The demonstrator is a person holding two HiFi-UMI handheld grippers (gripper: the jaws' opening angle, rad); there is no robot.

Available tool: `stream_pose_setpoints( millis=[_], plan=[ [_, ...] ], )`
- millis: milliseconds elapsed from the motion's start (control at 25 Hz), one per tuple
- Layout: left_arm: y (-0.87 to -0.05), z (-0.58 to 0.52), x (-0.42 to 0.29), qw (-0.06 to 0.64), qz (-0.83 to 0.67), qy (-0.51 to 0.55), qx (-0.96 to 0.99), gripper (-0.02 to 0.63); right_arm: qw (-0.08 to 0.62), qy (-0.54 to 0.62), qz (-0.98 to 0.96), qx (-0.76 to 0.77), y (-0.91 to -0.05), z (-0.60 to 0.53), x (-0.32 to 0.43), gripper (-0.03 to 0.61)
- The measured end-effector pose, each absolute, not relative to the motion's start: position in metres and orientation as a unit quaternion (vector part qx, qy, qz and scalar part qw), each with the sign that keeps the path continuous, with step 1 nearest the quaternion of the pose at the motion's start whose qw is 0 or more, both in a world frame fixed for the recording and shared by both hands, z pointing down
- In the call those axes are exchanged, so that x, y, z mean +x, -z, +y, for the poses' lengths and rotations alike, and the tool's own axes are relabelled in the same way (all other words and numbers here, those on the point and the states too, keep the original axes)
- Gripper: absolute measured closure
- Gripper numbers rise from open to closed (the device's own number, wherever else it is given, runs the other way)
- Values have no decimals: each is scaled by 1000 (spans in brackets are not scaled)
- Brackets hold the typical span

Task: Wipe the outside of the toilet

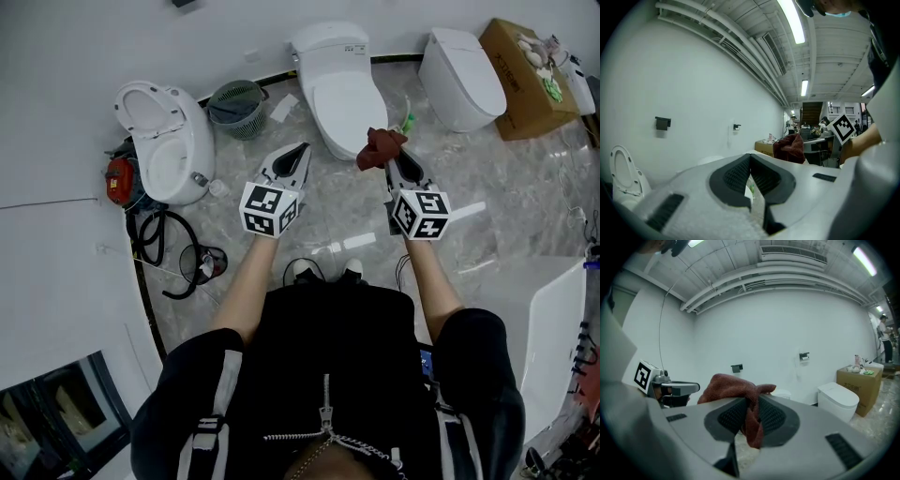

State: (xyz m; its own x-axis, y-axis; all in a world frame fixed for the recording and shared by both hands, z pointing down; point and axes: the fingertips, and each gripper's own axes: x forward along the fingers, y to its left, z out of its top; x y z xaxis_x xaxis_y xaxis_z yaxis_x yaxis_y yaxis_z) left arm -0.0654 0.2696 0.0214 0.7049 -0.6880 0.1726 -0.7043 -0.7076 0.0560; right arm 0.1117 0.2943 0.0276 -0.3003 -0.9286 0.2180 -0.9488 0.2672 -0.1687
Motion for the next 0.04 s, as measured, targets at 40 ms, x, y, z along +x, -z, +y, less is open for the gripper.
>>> stream_pose_setpoints(
  millis=[40],
  plan=[
    [-22,270,-67,59,-378,-70,921,615,37,-134,-795,590,-28,295,110,505]
  ],
)
